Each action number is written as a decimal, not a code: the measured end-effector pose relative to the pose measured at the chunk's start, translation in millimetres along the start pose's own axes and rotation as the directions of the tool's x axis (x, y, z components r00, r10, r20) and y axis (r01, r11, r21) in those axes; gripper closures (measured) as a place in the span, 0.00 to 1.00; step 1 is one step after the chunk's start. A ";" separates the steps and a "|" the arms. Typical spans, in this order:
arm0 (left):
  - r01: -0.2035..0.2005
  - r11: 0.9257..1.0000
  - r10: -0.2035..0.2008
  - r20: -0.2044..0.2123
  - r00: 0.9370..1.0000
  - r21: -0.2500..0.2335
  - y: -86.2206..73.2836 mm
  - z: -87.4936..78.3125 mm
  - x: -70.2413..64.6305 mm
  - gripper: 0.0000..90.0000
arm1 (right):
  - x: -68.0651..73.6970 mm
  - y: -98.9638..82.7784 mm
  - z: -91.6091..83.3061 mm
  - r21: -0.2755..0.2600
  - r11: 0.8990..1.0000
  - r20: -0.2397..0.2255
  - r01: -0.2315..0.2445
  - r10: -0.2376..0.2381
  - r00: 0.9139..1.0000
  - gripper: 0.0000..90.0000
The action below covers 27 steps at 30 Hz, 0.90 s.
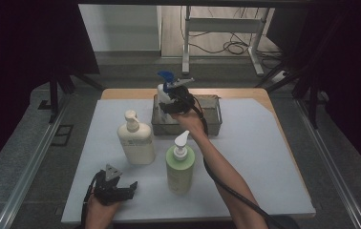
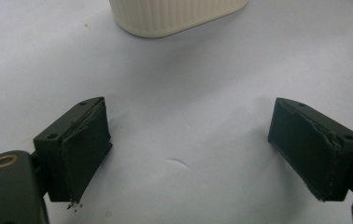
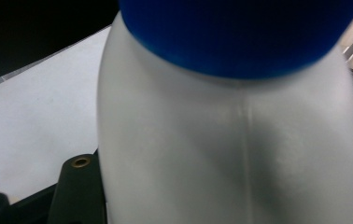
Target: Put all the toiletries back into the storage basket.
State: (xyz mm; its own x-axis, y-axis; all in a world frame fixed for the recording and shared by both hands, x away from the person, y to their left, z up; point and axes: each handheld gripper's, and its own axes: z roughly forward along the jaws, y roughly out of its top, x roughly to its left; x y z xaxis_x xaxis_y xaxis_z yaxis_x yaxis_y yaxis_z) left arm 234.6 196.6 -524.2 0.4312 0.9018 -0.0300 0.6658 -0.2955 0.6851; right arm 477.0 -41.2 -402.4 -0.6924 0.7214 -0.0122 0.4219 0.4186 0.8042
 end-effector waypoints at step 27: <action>0.000 1.000 0.000 0.000 1.000 0.000 0.0 0.0 0.0 0.14 | -7.0 -5.3 6.4 -0.002 1.000 -0.055 -0.010 0.010 0.998 0.29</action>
State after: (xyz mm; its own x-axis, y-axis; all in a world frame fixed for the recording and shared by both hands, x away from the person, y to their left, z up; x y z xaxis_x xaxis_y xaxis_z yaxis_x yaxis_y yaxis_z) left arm 234.6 196.6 -524.2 0.4311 0.9018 -0.0301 0.6657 -0.2954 0.6852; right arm 483.3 -44.9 -410.3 -0.7190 0.6944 0.0286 0.4282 0.4102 0.8052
